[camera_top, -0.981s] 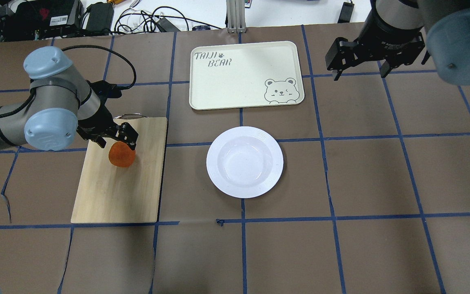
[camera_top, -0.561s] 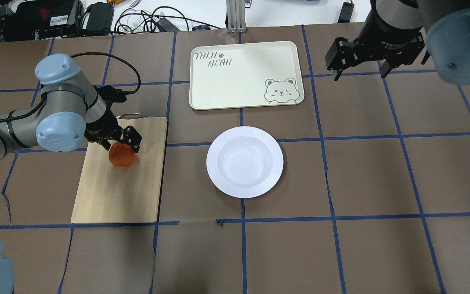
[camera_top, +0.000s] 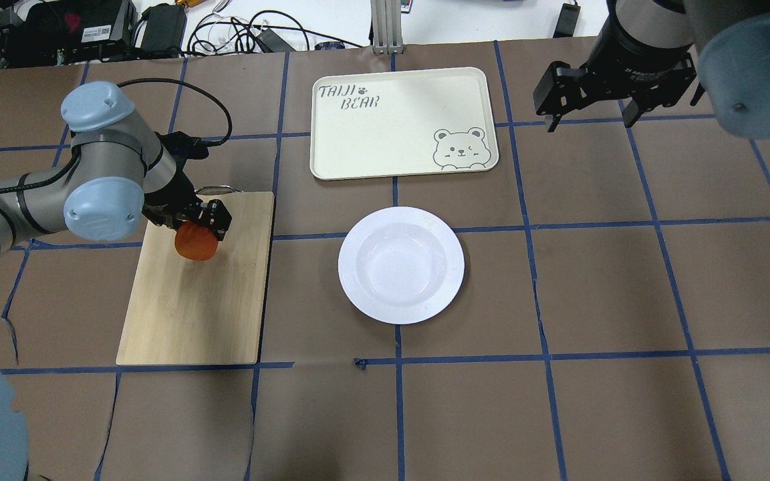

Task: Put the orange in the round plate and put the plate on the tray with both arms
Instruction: 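Lift the orange with the left gripper and lower it into the white plate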

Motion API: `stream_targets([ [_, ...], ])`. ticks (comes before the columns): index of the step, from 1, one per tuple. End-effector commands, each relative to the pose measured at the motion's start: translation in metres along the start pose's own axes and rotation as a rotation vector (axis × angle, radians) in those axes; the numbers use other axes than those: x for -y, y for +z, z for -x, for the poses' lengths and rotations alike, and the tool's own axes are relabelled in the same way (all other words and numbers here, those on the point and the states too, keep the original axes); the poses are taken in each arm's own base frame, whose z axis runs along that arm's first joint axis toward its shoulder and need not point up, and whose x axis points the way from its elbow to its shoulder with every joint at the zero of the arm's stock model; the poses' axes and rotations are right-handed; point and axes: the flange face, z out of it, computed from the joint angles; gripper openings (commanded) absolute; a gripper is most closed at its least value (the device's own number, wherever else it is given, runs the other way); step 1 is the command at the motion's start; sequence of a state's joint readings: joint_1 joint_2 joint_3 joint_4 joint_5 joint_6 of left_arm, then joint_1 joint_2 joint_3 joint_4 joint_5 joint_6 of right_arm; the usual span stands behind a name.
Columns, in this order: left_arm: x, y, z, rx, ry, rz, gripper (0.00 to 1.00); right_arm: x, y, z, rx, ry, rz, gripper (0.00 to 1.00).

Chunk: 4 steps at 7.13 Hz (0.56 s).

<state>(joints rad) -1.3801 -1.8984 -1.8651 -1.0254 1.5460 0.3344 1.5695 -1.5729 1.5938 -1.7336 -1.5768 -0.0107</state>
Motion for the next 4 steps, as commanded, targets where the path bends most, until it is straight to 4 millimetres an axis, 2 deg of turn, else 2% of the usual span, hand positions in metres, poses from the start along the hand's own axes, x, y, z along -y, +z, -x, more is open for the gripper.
stream_targets([
  [1, 0.037, -0.069, -0.046, 0.012, -0.082, -0.082, 0.00, 0.000, 0.000, 0.000, 0.000, 0.000, 0.001, 1.00],
  [2, 0.045, -0.083, -0.103, -0.043, -0.152, -0.113, 0.00, 0.000, 0.000, 0.000, -0.003, 0.000, 0.001, 1.00],
  [4, 0.037, -0.065, -0.196, -0.112, -0.297, -0.080, 0.00, 0.000, 0.000, -0.002, -0.011, 0.000, 0.002, 1.00],
])
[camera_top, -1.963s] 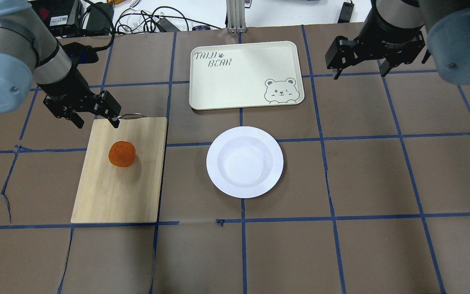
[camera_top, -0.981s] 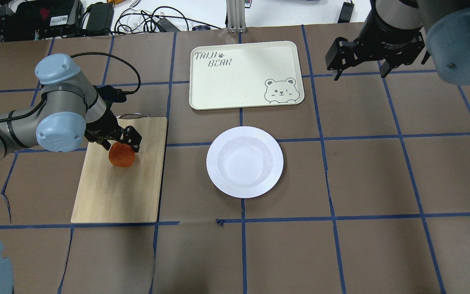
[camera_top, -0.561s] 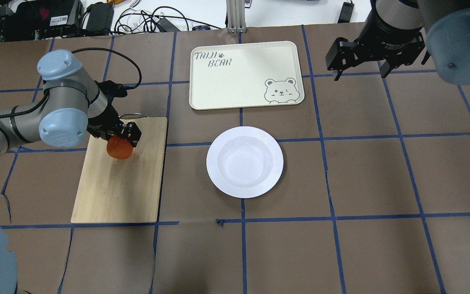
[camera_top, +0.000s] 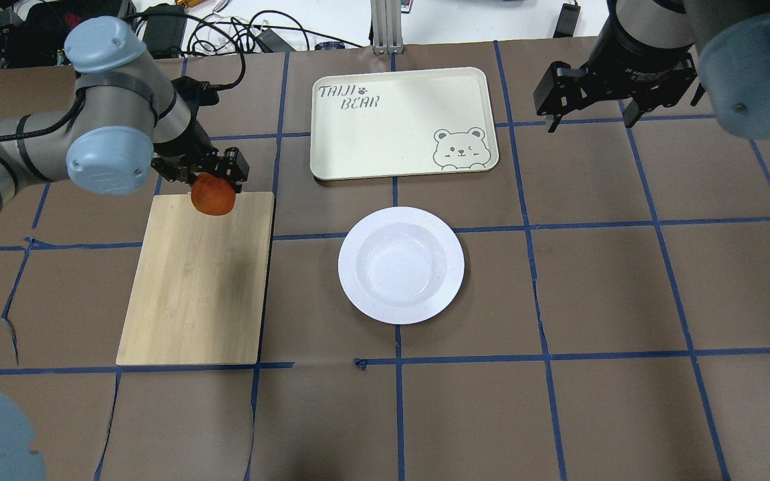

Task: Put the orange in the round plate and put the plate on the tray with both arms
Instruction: 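Lift the orange with the left gripper and lower it into the white plate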

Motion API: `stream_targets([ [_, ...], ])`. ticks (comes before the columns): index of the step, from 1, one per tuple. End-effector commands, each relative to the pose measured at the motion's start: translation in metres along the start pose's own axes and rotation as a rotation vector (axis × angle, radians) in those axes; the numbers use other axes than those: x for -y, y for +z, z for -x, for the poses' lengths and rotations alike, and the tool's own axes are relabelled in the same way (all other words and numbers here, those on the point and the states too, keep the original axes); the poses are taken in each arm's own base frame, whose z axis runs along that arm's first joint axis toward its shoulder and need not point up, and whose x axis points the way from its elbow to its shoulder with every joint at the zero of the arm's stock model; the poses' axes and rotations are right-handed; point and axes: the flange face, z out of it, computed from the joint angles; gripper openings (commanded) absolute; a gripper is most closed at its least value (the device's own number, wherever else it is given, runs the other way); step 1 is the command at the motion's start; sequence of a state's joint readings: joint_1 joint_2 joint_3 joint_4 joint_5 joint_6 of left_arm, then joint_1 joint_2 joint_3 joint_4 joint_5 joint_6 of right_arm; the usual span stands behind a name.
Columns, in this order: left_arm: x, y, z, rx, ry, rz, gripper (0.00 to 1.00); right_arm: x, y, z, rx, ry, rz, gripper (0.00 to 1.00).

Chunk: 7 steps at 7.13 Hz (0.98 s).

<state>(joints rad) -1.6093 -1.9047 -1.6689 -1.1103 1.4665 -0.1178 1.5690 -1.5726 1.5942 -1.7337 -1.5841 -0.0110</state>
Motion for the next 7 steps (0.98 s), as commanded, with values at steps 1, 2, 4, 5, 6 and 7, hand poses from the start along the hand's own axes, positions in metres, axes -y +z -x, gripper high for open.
stream_targets([
  [1, -0.040, 0.018, -0.099, -0.047, -0.100, 0.032, 0.00, -0.002, -0.003, -0.001, 0.005, 0.000, -0.004, 1.00],
  [2, -0.058, 0.037, -0.122, -0.035, -0.125, 0.070, 0.00, -0.001, -0.002, -0.002, 0.005, -0.005, -0.003, 1.00],
  [4, -0.093, 0.078, -0.141, -0.038, -0.092, 0.155, 0.00, 0.000, -0.003, -0.003, 0.000, -0.014, -0.009, 1.00],
  [5, -0.096, 0.083, -0.142, -0.039, -0.090, 0.160, 0.00, -0.001, -0.003, -0.001, 0.007, -0.040, -0.006, 1.00],
  [6, -0.101, 0.085, -0.149, -0.042, -0.076, 0.160, 0.12, -0.001, -0.003, -0.001, 0.001, -0.038, -0.006, 1.00],
  [7, -0.107, 0.089, -0.156, -0.040, -0.062, 0.168, 0.32, -0.002, -0.003, -0.001, -0.002, -0.038, -0.006, 1.00],
])
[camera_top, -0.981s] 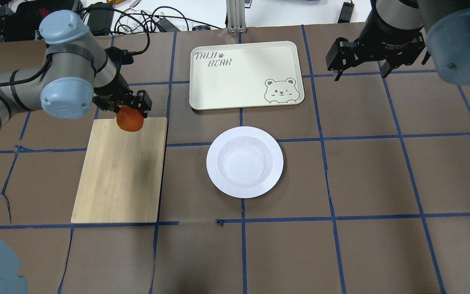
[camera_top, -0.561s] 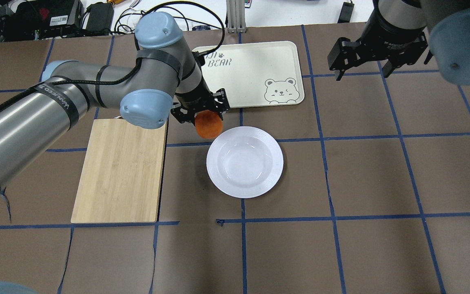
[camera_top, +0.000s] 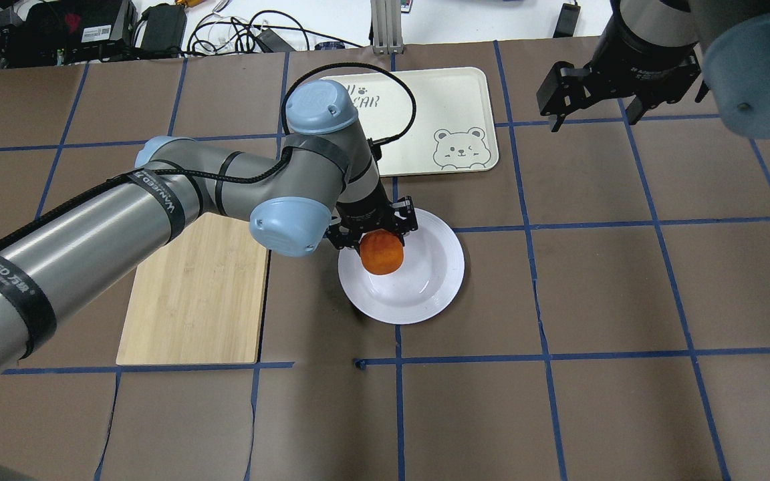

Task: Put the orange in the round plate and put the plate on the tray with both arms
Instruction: 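Lift the orange with the left gripper and lower it into the white plate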

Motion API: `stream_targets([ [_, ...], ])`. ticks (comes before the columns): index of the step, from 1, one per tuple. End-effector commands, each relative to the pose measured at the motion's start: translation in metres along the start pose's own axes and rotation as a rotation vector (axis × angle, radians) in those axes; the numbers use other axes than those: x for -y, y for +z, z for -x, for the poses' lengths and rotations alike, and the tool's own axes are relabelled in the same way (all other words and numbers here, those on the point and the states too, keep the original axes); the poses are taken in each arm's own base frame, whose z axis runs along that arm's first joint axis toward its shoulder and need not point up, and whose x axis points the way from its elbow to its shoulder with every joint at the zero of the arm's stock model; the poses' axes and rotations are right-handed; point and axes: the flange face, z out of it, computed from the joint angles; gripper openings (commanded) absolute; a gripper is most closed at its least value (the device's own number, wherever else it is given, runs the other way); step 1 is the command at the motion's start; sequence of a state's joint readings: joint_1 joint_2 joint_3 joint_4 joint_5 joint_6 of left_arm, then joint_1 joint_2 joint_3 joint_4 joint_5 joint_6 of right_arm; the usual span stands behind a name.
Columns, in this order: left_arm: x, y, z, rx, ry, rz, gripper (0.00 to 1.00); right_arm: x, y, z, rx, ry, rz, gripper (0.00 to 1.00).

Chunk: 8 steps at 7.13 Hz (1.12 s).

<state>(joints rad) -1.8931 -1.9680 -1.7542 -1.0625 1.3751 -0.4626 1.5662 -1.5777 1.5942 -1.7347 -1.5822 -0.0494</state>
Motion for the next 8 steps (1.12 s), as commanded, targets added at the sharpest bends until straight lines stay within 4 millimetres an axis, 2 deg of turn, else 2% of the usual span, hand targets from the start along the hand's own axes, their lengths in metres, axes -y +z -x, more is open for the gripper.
stream_targets([
  [1, -0.009, 0.008, -0.011, 0.002, 0.025, 0.004, 0.51, -0.001, -0.001, 0.002, 0.004, 0.000, 0.000, 1.00],
  [2, -0.007, 0.007, -0.012, -0.004, 0.028, -0.009, 0.98, -0.002, 0.008, 0.000, 0.018, 0.002, 0.043, 1.00],
  [4, -0.001, -0.010, -0.013, -0.017, 0.046, -0.045, 1.00, 0.000, 0.004, 0.000, 0.025, 0.016, 0.015, 1.00],
  [5, 0.001, -0.027, -0.008, -0.015, 0.074, -0.064, 1.00, 0.001, 0.006, 0.000, 0.027, 0.017, 0.017, 1.00],
  [6, 0.012, -0.047, 0.006, -0.011, 0.154, -0.102, 1.00, 0.002, 0.016, -0.003, 0.027, 0.020, 0.042, 1.00],
  [7, 0.024, -0.068, 0.035, 0.043, 0.166, -0.130, 1.00, 0.008, 0.054, 0.000, 0.056, 0.078, 0.103, 1.00],
  [8, 0.034, -0.096, 0.060, 0.048, 0.121, -0.130, 1.00, 0.011, 0.097, 0.012, 0.142, 0.148, 0.155, 0.98],
])
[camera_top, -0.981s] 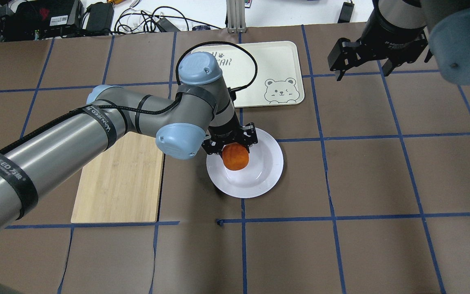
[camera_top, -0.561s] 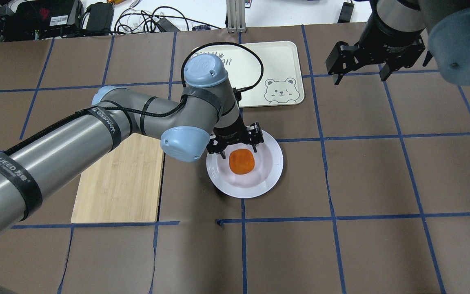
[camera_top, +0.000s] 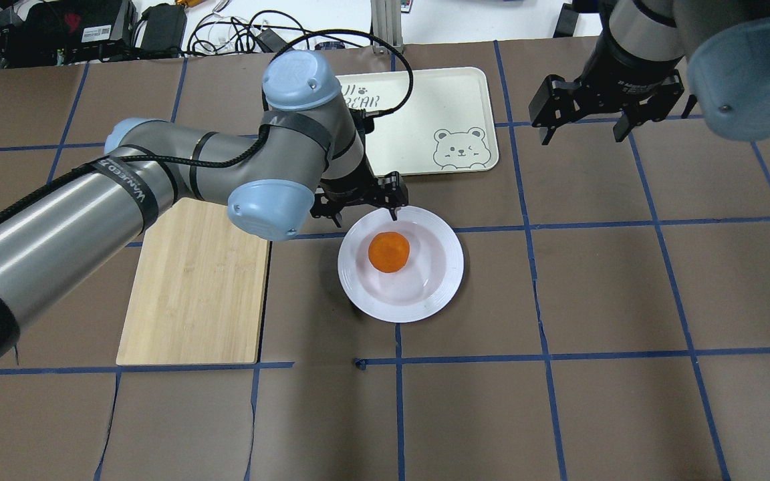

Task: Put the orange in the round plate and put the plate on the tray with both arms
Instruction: 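Open the left gripper and raise it away while the right gripper approaches the plate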

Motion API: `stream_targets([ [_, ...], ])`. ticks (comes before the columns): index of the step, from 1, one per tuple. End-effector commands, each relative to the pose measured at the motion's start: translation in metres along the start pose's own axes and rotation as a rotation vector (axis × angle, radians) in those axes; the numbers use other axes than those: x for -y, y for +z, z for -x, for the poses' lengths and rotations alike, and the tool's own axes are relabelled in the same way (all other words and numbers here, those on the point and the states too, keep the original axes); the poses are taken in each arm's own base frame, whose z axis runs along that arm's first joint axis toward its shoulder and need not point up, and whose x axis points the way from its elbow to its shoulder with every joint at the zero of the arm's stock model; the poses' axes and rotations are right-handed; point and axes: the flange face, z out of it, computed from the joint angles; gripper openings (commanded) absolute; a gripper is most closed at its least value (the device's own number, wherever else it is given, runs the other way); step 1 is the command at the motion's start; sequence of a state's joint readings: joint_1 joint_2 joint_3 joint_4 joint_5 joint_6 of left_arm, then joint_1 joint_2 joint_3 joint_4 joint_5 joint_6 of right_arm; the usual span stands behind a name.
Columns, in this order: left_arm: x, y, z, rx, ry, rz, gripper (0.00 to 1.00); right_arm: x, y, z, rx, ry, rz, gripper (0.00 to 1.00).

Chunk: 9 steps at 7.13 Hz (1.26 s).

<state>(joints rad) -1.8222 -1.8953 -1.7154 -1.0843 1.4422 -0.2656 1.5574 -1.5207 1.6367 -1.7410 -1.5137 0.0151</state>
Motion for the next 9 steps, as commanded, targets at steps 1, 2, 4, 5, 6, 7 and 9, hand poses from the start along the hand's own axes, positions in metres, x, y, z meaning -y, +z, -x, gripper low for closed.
stream_targets([
  [1, 0.019, -0.066, 0.058, 0.042, -0.069, -0.021, 1.00, 0.000, 0.081, 0.011, 0.128, 0.083, 0.068, 0.98],
  [2, 0.027, -0.105, 0.079, 0.047, -0.113, -0.051, 1.00, -0.018, 0.130, 0.023, 0.195, 0.137, 0.091, 0.98],
  [4, 0.028, -0.164, 0.126, 0.045, -0.205, -0.080, 1.00, -0.070, 0.210, 0.035, 0.321, 0.177, 0.080, 1.00],
  [5, 0.020, -0.182, 0.150, 0.097, -0.240, -0.085, 1.00, -0.073, 0.235, 0.038, 0.359, 0.200, 0.062, 1.00],
  [6, 0.015, -0.176, 0.169, 0.234, -0.249, -0.048, 1.00, -0.068, 0.255, 0.039, 0.378, 0.233, 0.069, 1.00],
  [7, 0.013, -0.173, 0.175, 0.256, -0.257, -0.029, 1.00, -0.062, 0.265, 0.039, 0.385, 0.251, 0.045, 1.00],
  [9, 0.003, -0.185, 0.159, 0.221, -0.188, -0.045, 1.00, -0.074, 0.266, 0.074, 0.401, 0.305, 0.057, 1.00],
])
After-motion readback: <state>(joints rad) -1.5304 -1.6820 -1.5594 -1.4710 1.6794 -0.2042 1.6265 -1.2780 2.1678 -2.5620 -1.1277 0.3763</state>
